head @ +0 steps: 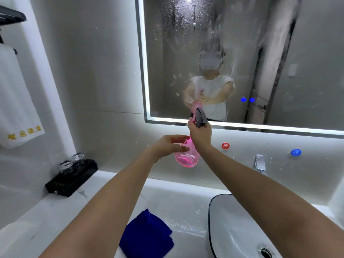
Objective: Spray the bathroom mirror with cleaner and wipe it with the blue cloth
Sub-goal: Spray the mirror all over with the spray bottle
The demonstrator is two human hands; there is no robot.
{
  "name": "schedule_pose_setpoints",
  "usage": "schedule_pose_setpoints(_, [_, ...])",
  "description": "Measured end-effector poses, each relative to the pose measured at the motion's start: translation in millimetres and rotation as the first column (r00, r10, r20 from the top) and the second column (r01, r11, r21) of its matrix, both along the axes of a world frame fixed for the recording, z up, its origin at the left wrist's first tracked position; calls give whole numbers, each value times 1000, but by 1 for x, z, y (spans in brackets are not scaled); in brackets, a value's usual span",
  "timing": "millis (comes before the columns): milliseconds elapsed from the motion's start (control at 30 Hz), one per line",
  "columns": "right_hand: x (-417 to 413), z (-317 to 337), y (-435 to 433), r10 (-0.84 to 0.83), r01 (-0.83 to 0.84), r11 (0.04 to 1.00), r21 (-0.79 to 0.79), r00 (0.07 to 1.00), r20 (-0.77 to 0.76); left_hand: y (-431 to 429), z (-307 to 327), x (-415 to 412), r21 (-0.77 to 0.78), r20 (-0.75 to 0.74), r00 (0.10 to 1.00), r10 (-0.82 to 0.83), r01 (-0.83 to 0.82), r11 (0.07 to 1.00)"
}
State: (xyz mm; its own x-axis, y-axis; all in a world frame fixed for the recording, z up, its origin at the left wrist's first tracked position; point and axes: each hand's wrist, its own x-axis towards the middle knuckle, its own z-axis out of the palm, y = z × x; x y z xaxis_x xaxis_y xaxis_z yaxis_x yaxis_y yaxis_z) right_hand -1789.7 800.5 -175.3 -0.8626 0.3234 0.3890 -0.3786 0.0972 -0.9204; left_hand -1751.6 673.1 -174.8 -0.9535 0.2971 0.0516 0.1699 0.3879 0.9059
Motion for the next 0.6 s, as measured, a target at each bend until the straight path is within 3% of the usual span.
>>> schedule_pose_setpoints(367, [10,11,44,-124,126,992,26,991,-45,44,7,-4,14,-20,994,-103,103,995])
schedule_pose_setpoints(600, [12,14,70,-40,36,995,-96,998,-45,65,10,-13,11,-21,991,-133,133,991])
